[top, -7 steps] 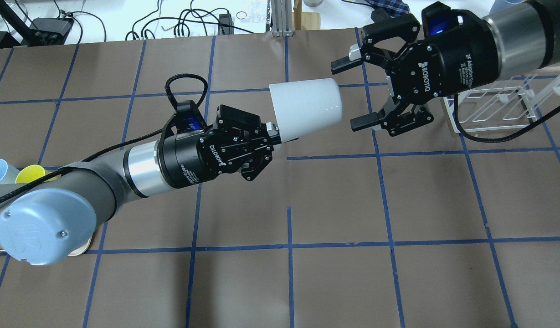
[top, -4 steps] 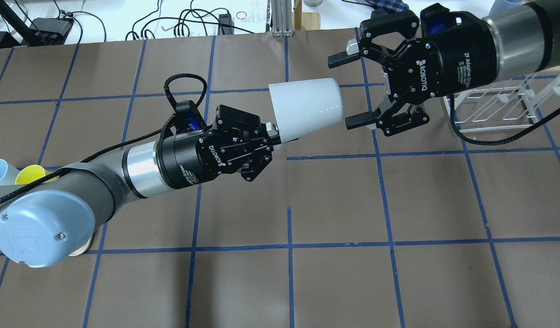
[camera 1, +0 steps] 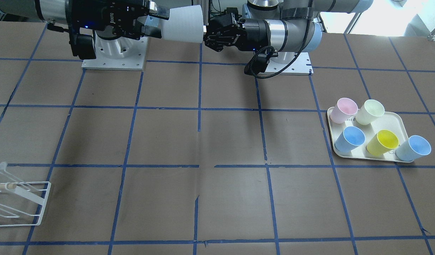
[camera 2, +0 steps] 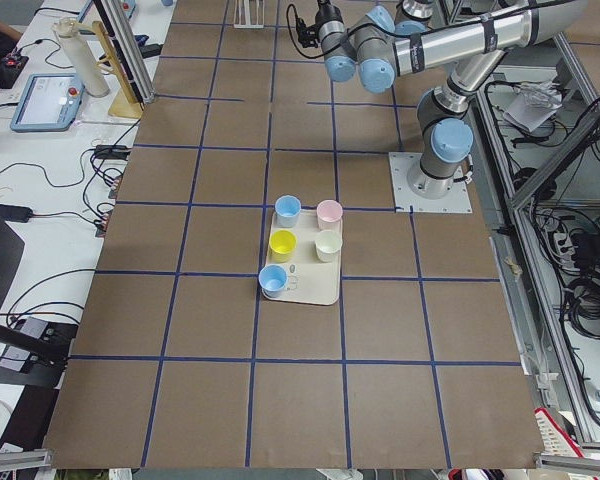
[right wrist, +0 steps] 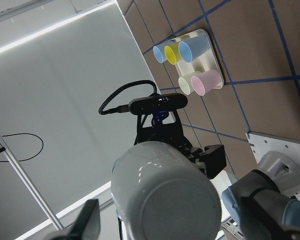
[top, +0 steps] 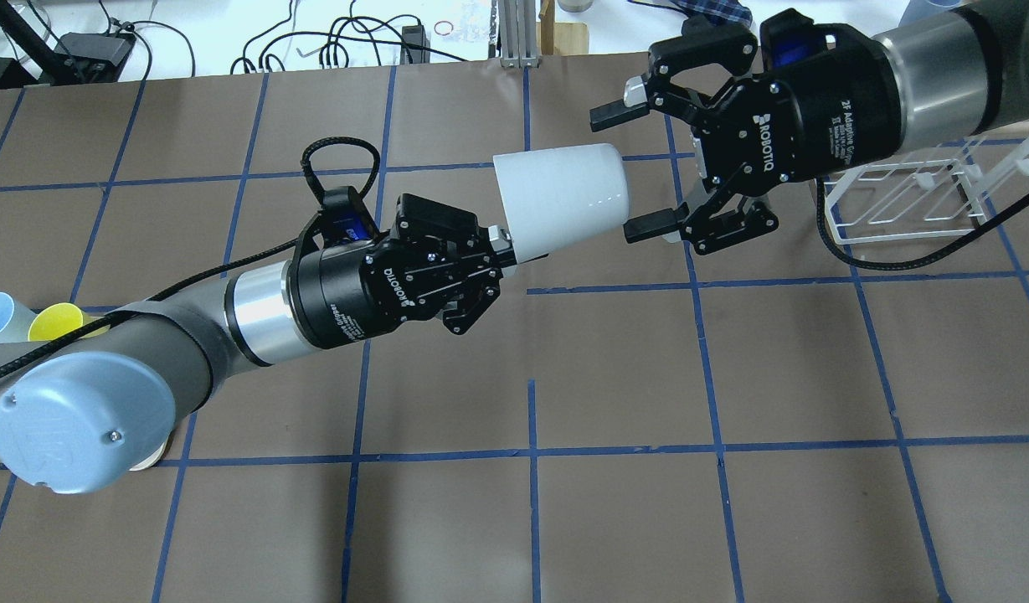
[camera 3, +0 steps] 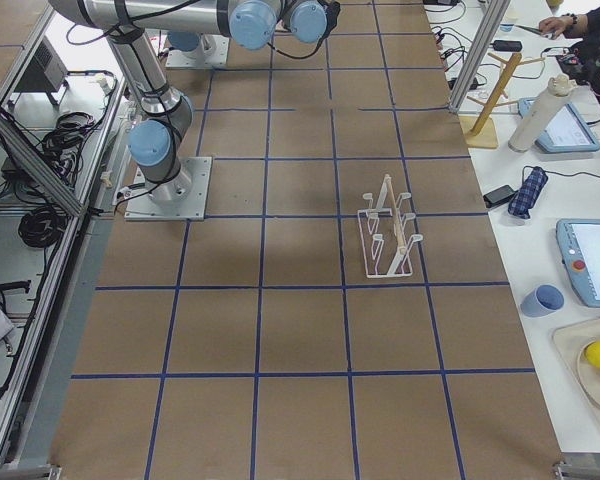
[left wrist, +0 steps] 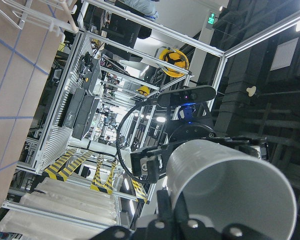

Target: Transfer IKEA cup to right arm and place on rack

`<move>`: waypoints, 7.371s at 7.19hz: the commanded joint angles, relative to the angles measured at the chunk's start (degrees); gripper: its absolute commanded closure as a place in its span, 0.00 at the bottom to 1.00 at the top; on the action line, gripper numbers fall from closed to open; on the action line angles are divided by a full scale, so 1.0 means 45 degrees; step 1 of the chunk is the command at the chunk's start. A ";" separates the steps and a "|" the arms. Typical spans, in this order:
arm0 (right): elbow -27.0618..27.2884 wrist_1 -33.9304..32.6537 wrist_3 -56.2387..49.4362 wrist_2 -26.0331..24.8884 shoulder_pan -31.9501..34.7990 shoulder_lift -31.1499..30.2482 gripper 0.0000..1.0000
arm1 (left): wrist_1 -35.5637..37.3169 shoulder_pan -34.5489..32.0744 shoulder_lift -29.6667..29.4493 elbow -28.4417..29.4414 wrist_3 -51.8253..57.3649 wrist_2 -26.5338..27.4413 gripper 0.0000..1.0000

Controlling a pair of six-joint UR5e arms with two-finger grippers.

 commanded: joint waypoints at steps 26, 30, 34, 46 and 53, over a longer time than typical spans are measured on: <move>-0.0245 -0.3324 0.2547 -0.1316 -0.0553 0.0520 0.63 | 0.2106 0.2824 -0.0122 0.0362 -0.3561 0.5327 0.00; -0.0226 -0.6372 0.3366 -0.6939 -0.0553 0.0521 0.65 | 0.6000 0.3066 -0.1720 0.0519 -0.4532 1.0294 0.00; -0.0168 -1.0122 0.3351 -1.2762 -0.0553 0.0910 0.74 | 0.8325 0.1864 -0.3264 0.4332 -0.5867 1.9769 0.00; -0.0011 -1.5986 0.2940 -1.5644 -0.2779 0.3859 0.94 | 0.3732 0.0860 -0.2429 0.8723 -0.5826 2.2633 0.00; -0.0109 -1.6067 0.2940 -1.5644 -0.2779 0.4817 0.86 | 0.3965 0.0488 -0.2486 0.8937 -0.6783 2.2538 0.00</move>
